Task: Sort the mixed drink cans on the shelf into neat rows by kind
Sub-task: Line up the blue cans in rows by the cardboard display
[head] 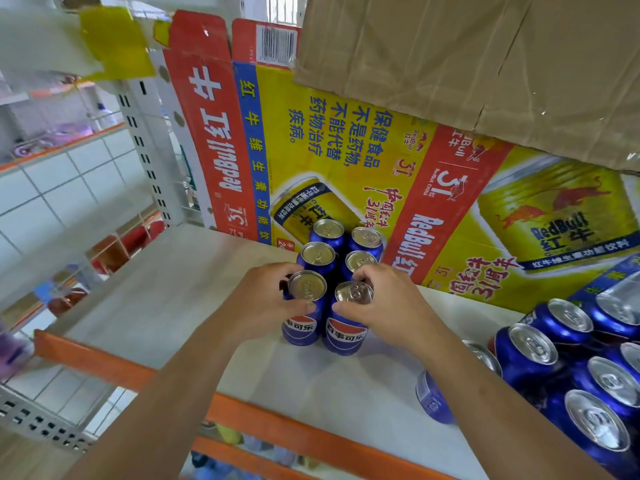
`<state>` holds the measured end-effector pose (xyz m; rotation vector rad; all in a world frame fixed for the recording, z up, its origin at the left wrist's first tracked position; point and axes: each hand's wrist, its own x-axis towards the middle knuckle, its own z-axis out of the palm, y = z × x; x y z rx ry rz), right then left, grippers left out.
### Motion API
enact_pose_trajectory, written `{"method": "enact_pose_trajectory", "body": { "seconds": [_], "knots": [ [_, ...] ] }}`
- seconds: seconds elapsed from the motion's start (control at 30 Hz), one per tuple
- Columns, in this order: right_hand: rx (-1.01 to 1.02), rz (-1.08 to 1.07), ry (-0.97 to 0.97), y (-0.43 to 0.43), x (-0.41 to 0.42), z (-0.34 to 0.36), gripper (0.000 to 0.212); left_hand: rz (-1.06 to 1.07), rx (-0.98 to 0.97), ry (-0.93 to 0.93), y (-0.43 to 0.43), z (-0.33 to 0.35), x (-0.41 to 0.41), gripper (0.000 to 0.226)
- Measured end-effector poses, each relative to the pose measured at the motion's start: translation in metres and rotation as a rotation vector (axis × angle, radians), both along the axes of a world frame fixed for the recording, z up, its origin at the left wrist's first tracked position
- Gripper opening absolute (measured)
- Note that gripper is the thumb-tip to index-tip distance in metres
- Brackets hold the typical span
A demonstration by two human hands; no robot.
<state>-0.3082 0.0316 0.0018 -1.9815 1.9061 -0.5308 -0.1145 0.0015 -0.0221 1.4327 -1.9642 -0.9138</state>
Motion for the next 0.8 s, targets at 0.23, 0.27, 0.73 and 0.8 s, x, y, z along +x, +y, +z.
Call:
{"method": "enact_pose_trajectory", "body": {
  "seconds": [0.23,0.27,0.73,0.8],
  "knots": [
    [0.026,0.02,-0.058,0.004,-0.007,0.0,0.061,-0.054,-0.132,-0.106,-0.001,0.011,-0.008,0.058],
    [0.028,0.019,-0.077,0.006,-0.01,0.002,0.058,-0.061,-0.183,-0.097,-0.002,0.014,-0.013,0.056],
    [0.545,-0.012,0.414,0.048,-0.082,0.022,0.059,-0.252,-0.247,-0.589,-0.028,0.021,-0.105,0.04],
    [0.455,-0.073,0.324,0.046,-0.085,0.018,0.048,-0.252,-0.228,-0.598,-0.029,0.021,-0.105,0.039]
  ]
}}
